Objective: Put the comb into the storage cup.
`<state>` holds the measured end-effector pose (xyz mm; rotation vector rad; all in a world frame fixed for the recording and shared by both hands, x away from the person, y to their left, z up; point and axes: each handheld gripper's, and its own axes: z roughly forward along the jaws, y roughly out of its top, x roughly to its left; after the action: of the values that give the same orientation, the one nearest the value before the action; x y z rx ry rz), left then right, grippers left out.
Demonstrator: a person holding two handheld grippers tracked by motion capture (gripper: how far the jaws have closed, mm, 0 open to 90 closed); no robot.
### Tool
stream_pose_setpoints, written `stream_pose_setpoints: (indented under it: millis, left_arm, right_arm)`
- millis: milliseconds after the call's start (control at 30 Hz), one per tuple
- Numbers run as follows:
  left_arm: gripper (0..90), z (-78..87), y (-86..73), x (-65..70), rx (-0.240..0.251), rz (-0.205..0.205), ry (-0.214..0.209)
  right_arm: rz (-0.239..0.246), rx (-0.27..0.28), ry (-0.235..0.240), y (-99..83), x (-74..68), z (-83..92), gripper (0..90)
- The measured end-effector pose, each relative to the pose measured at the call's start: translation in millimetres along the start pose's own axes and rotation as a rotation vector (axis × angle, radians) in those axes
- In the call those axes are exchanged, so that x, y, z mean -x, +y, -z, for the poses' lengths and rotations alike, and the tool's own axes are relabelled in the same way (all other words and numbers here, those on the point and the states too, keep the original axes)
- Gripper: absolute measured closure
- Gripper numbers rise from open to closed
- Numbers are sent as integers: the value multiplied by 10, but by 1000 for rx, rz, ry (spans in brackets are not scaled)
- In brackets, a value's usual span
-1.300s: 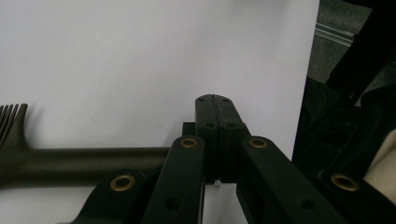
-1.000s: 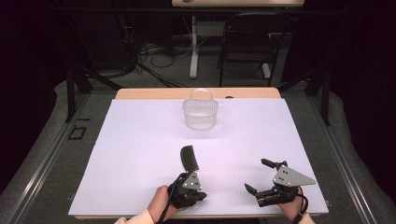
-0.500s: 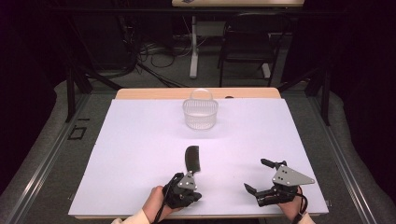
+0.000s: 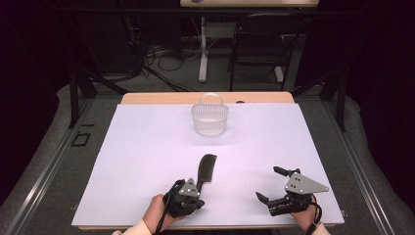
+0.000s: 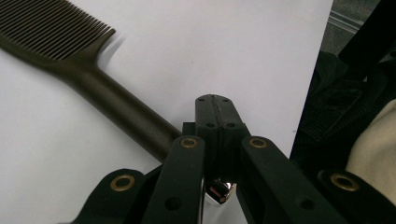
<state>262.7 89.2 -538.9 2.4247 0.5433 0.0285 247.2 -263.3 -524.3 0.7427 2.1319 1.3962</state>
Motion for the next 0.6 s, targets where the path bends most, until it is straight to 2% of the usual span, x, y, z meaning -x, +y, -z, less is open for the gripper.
stream_pose_setpoints:
  millis: [333, 600]
  left_arm:
    - [900, 54, -59, -85, -14, 18, 48]
    - [900, 90, -86, -154, -10, 33, 65]
  right_arm:
    - [0, -1, 0, -1, 0, -3, 2]
    - [1, -3, 1, -1, -1, -2, 2]
